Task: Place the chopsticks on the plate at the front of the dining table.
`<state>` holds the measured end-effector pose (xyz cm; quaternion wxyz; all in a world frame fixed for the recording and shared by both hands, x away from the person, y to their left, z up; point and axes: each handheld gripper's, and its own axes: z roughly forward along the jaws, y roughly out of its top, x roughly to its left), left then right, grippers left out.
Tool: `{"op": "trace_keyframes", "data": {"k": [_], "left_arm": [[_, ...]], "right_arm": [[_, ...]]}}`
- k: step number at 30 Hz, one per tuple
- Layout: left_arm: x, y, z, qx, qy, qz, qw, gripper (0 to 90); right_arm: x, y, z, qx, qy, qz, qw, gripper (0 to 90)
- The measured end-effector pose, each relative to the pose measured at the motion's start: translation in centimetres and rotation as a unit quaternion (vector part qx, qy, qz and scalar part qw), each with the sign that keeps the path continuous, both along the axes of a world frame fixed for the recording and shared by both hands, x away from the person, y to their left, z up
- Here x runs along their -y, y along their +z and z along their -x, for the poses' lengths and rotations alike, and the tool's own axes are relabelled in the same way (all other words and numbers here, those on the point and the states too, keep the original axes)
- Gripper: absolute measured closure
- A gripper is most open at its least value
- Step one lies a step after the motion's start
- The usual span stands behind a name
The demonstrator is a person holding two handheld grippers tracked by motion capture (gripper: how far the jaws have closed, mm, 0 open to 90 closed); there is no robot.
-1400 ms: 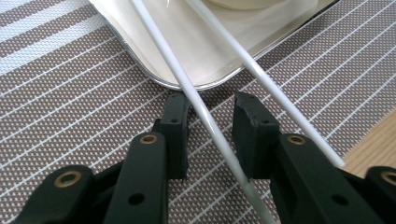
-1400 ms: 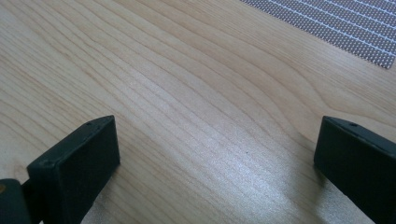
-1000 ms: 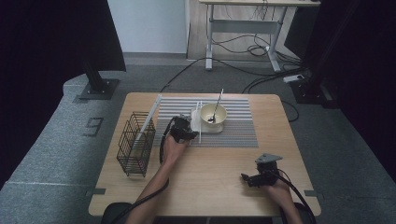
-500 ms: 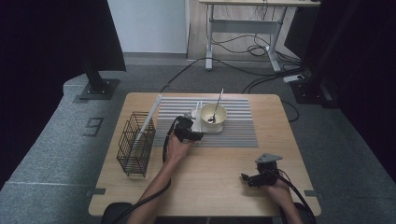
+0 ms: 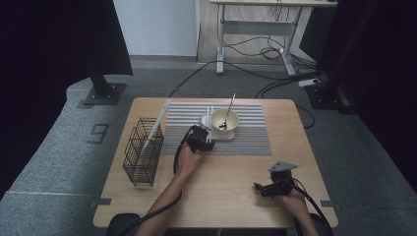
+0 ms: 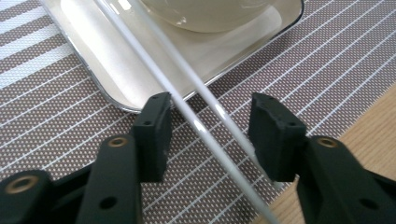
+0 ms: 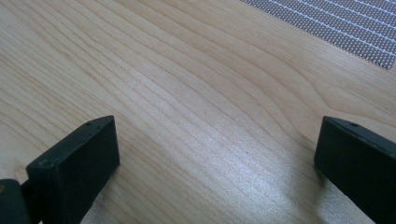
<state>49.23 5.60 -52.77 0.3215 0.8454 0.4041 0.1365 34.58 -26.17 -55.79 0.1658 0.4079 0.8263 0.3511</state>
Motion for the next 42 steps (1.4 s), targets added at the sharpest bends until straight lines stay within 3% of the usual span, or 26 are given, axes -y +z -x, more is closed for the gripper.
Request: {"op": "trace_keyframes", "data": {"k": [8, 22, 34, 42], "left_arm": [[0.0, -0.1, 0.0, 0.001, -0.012, 0.005, 0.9999, 58.1], [-0.1, -0.3, -0.1, -0.001, -0.016, 0.021, 0.9997, 56.5], [-0.5, 0.2, 0.3, 0.005, -0.024, 0.031, 0.9992, 36.3], [-0.8, 0.8, 2.4, 0.029, -0.044, 0.052, 0.9972, 20.3]], "right_arm": [[0.0, 0.0, 0.0, 0.000, 0.000, 0.000, 1.0000, 0.0], [0.0, 0.0, 0.0, 0.001, 0.000, 0.000, 1.0000, 0.0], [0.0, 0.0, 0.0, 0.000, 0.000, 0.000, 1.0000, 0.0], [0.0, 0.0, 0.0, 0.000, 0.000, 0.000, 1.0000, 0.0]]}}
